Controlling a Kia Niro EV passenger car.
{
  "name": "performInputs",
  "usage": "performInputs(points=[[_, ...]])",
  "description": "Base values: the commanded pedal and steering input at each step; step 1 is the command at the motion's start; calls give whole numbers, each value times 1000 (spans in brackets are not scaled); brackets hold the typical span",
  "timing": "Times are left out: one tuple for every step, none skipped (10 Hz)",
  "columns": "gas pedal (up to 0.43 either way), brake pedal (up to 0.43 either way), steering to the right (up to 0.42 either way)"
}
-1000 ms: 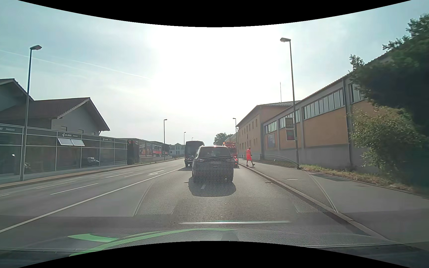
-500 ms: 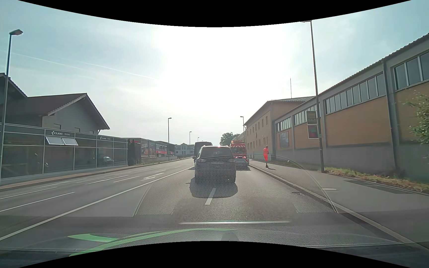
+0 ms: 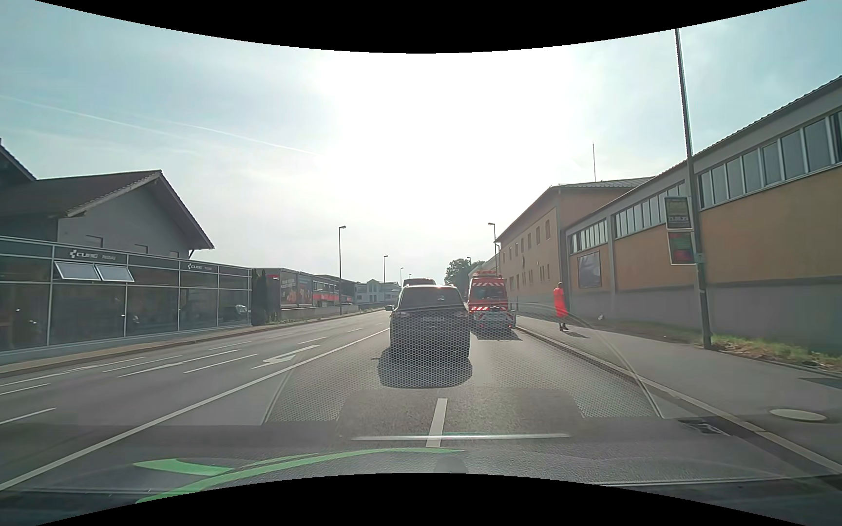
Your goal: Follow the waypoints while adhering to traffic rules and regulations
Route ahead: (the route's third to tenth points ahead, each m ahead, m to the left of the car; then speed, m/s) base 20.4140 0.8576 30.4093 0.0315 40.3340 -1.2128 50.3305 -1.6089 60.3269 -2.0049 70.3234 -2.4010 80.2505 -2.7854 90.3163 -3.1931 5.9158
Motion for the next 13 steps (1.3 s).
performInputs(points=[[98,0,-43],[87,0,-40],[130,0,-38],[150,0,-36],[189,0,-32],[209,0,-28],[209,0,-27],[209,0,-24],[209,0,-19],[209,0,-17],[209,0,-13],[209,0,-8],[209,0,-1]])
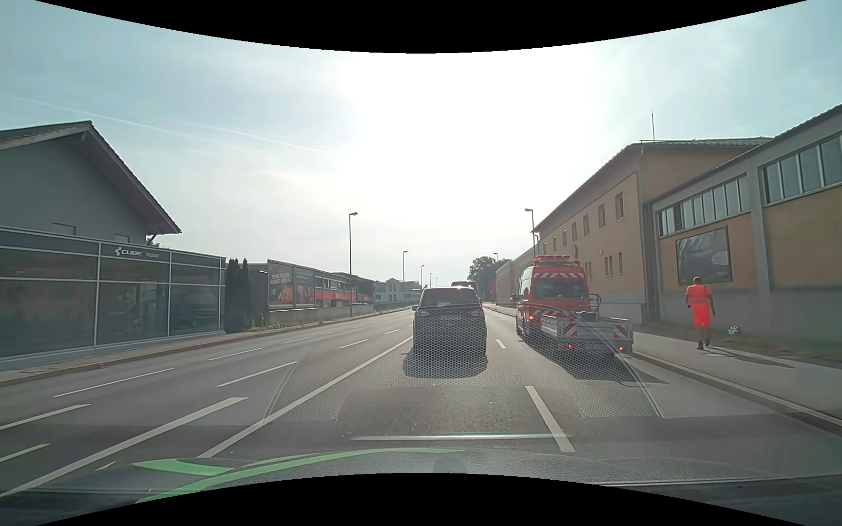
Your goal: Follow the waypoints while adhering to traffic rules and regulations
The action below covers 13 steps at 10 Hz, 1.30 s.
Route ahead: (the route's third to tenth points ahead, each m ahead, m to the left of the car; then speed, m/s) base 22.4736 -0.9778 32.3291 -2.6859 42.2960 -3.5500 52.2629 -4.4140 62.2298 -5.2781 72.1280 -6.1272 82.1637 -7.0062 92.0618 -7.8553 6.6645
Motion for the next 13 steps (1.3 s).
performInputs(points=[[209,0,10],[209,0,16],[209,0,21],[209,0,25],[209,0,29],[209,0,34],[220,0,37],[299,0,41],[299,0,41],[299,0,40],[299,0,40],[299,0,39],[299,0,39]])
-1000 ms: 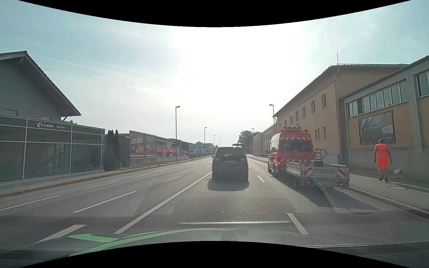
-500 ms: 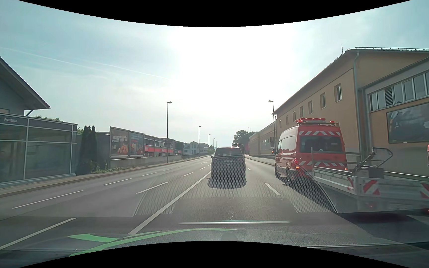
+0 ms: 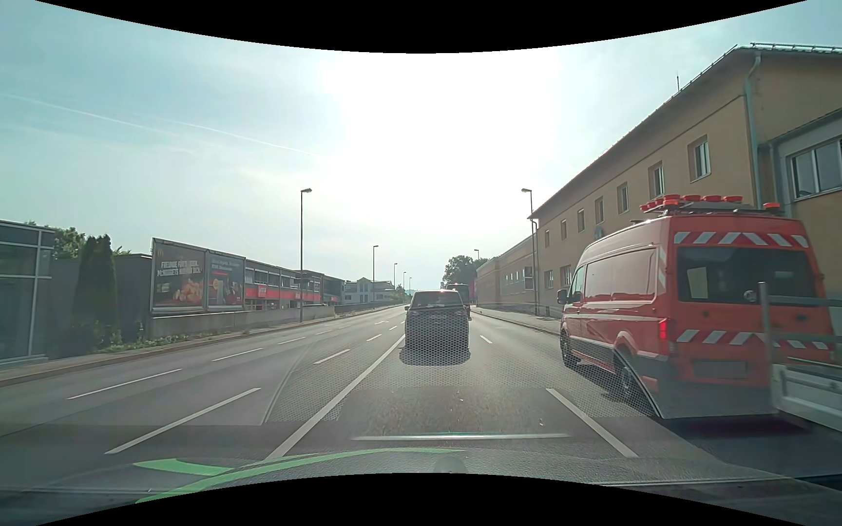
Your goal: Follow the waypoints while adhering to traffic rules and regulations
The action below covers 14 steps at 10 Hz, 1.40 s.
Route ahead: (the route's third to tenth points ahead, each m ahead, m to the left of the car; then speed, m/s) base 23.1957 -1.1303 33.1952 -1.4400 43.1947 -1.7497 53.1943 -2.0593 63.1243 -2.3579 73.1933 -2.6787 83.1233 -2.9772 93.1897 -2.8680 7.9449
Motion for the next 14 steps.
performInputs(points=[[299,0,36],[299,0,31],[299,0,24],[299,0,18],[299,0,14],[299,0,9],[299,0,8],[299,0,6],[299,0,6],[299,0,6],[299,0,6],[299,0,6],[299,0,6],[299,0,7]])
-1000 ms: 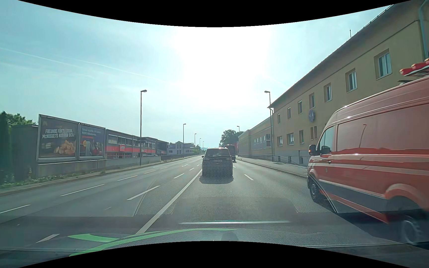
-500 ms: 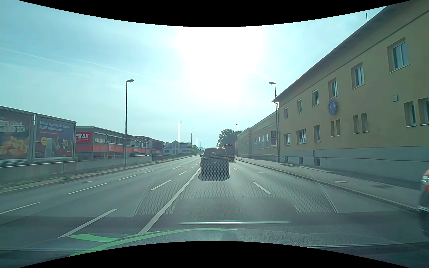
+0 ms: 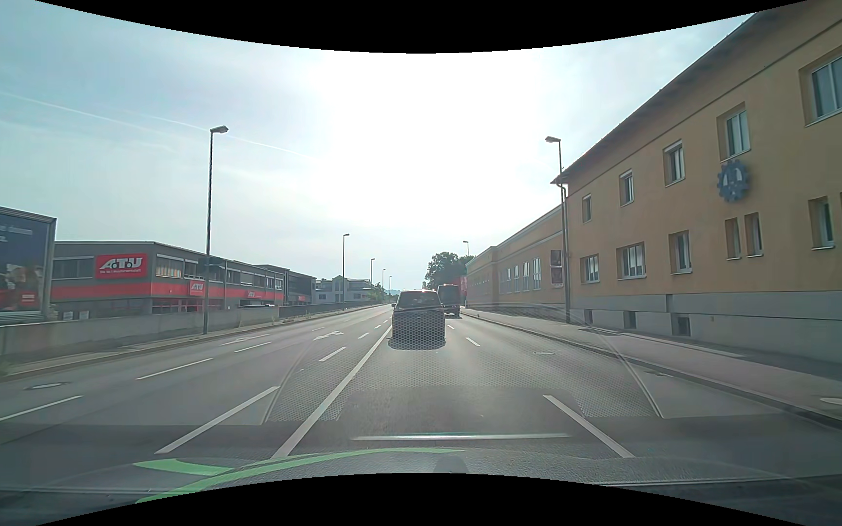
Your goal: Follow the waypoints while adhering to traffic rules and regulations
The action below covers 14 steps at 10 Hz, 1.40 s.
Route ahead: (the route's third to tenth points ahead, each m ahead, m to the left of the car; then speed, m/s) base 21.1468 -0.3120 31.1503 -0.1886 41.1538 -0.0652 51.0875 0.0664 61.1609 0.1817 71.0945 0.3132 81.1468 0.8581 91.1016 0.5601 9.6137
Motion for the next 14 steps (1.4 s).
performInputs(points=[[299,0,6],[299,0,6],[287,0,6],[287,0,6],[287,0,6],[287,0,8],[287,0,9],[287,0,12],[287,0,17],[287,0,19],[287,0,19],[299,0,21],[311,0,21],[331,0,21]])
